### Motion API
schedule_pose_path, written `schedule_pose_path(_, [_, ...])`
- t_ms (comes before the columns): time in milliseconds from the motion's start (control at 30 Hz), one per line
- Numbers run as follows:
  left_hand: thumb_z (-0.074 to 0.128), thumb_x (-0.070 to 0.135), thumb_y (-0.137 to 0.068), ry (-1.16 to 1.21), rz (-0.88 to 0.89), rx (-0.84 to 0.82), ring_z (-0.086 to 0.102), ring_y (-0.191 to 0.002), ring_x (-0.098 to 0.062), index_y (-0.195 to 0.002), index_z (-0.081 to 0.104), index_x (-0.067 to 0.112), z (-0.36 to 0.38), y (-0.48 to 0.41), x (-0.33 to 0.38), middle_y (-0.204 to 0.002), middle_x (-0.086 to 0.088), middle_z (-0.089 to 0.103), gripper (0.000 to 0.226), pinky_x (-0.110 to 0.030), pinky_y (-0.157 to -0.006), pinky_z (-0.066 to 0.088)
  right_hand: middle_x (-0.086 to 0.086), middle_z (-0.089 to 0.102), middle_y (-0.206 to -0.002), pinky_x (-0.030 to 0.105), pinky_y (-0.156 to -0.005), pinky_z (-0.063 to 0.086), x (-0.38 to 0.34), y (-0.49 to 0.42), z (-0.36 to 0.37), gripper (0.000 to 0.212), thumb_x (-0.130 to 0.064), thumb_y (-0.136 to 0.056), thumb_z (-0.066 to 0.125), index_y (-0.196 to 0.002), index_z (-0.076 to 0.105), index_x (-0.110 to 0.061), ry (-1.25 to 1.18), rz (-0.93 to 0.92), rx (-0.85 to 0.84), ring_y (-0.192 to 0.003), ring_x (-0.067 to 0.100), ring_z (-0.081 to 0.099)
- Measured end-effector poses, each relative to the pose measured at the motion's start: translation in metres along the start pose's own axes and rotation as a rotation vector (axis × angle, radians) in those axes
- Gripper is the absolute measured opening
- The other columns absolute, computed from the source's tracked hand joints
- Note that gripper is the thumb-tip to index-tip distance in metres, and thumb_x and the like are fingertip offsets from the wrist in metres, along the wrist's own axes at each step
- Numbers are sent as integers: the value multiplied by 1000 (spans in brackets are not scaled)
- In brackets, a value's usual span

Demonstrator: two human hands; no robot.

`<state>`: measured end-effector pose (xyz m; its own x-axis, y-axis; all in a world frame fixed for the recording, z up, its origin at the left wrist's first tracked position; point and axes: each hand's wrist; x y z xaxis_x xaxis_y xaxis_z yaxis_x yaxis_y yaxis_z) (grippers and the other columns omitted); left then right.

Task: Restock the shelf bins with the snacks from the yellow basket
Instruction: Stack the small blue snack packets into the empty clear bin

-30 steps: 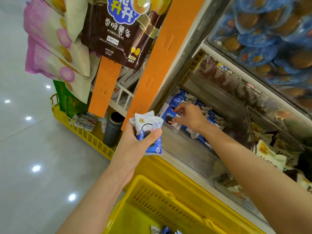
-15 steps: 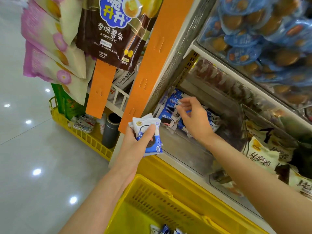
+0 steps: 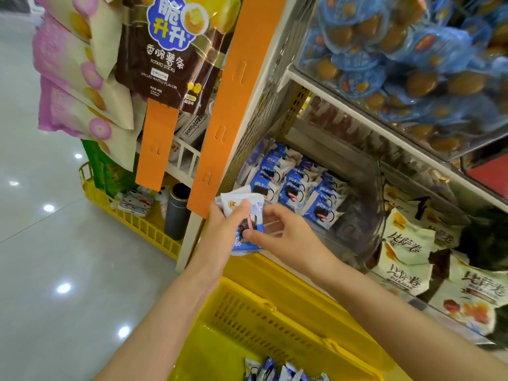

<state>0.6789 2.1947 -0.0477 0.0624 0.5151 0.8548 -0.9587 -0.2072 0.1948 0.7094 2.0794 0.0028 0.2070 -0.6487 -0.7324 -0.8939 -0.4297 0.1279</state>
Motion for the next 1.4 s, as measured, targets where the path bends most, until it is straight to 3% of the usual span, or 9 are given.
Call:
schedule_pose_path(133, [55,34,-89,-186,-22,-121,61,-105,-9,-133,37,32,1,5,-4,-121,5,59,48,-18,-73,54,-5,64,-97,19,-71,51,4,3,-13,24,-26,-80,70,-101,59,-25,-85,5,-40,-81,10,60])
schedule_pose_path(233, [60,55,-74,-171,-71,-207,61,-106,-9,-133,36,36,2,8,-6,-117,9,61,66,-31,-90,51,1,66,-96,19,-63,54,8,6,-21,26,-21,-78,73,-99,58,-22,-176,5,-30,-76,13,64])
schedule_pose_path(400, [66,41,-71,-105,-36,-183,67,-94,-7,-118,47,31,3,7,-2,-111,5,65,51,-27,-71,57,8,71,-97,21,-64,57,15,11,-39,39,-24,-82,68,-113,47,-14,-518,97,93,-83,18,71])
schedule_pose_path(533, [64,24,-83,-145,66,-135,67,-91,-4,-114,49,32,0,4,0,-113,5,63,36,-22,-65,57,4,68,-105,31,-81,56,21,19,-47,38,-28,-79,71,-113,54,-22,-158,116,-78,-92,18,67])
schedule_pose_path(800, [64,27,-81,-141,147,-147,65,-92,2,-107,48,36,3,3,-1,-109,11,62,32,-17,-61,54,-10,71,-79,10,-58,48,15,14,-65,14,-38,-80,64,-90,66,-30,32,28,-158,-65,2,63])
schedule_pose_path(933, [59,28,-87,-60,68,-74,61,-105,-15,-103,47,35,3,-4,-1,-112,6,59,21,-31,-76,57,-6,72,-86,8,-57,48,14,-19,-101,25,-47,-74,66,-88,66,-27,-54,36,134,-70,1,66])
schedule_pose_path(1033, [57,23,-89,-51,45,-29,61,-103,-17,-95,45,35,3,-9,-2,-104,8,58,17,-27,-71,57,-3,62,-103,8,-52,42,28,-52,-110,28,-37,-83,67,-103,57,-19,241,91,307,-73,3,57])
schedule_pose_path(1233, [58,19,-89,10,21,-6,62,-93,-13,-95,49,34,2,-13,-3,-100,11,59,18,-21,-58,57,10,54,-129,30,-88,46,64,-98,-84,49,-31,-83,69,-124,53,-10,534,208,108,-113,24,54])
schedule_pose_path(1400, [58,19,-89,14,2,-6,63,-94,-14,-103,50,30,0,-14,-3,-102,8,60,19,-22,-58,58,10,52,-133,30,-90,40,81,-115,-74,47,-25,-86,66,-128,50,-11,599,196,101,-119,25,51])
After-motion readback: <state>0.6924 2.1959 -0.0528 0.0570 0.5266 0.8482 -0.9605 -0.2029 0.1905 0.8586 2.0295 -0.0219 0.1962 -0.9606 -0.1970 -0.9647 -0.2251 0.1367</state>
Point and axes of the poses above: each hand's wrist, its own y-axis away from the middle knuckle, its own z-axis out of the palm, x = y × z
